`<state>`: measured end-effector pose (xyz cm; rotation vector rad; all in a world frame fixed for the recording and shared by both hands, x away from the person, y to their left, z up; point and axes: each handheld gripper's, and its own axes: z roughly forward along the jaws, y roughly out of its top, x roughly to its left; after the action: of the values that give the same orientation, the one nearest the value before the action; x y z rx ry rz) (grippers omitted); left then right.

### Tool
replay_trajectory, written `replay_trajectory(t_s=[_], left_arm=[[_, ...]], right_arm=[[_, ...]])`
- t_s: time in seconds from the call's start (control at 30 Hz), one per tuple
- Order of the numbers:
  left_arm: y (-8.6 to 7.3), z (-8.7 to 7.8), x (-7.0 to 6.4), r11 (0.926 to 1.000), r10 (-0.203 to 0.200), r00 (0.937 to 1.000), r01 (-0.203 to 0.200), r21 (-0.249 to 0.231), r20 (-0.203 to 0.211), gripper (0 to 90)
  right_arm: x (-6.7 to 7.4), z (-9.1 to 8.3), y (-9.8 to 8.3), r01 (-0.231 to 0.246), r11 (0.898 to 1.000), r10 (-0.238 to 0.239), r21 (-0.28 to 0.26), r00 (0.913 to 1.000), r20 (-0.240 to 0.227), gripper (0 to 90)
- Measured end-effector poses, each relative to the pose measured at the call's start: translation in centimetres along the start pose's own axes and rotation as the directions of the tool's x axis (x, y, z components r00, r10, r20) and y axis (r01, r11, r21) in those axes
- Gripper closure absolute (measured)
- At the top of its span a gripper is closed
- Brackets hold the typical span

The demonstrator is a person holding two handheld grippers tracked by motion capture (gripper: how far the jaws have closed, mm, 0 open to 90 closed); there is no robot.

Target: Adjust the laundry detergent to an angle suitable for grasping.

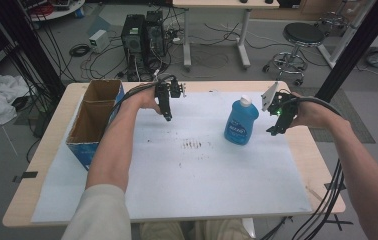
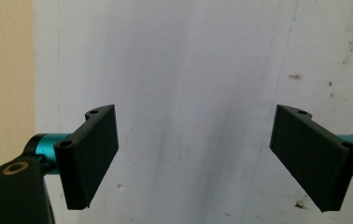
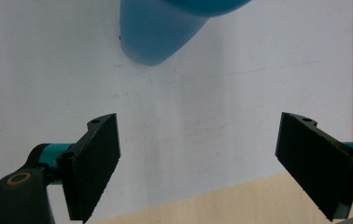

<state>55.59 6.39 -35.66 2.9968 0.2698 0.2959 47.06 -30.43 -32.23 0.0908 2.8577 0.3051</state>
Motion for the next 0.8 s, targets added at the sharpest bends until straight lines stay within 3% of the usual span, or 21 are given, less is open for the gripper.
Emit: replay_trajectory(t_s=[0.2,0.33,0.8], left_arm=[[0.11,-0.10,-0.28,0.9999,0.013,0.9999,-0.013,0.011,0.001,15.4],[0.13,-0.57,-0.25,0.9999,-0.001,1.0000,0.001,-0.012,-0.008,15.4],[0.38,-0.64,-0.60,1.0000,0.006,1.0000,-0.006,0.007,0.001,15.4]], right_arm=[[-0.26,0.23,-0.09,-0.007,1.000,0.007,-0.002,1.0000,-0.004,13.0],[-0.30,0.31,-0.03,-0.003,1.000,0.003,-0.004,1.0000,-0.005,13.0],[-0.01,0.27,0.06,0.005,1.000,-0.005,0.000,0.9999,-0.010,13.0]])
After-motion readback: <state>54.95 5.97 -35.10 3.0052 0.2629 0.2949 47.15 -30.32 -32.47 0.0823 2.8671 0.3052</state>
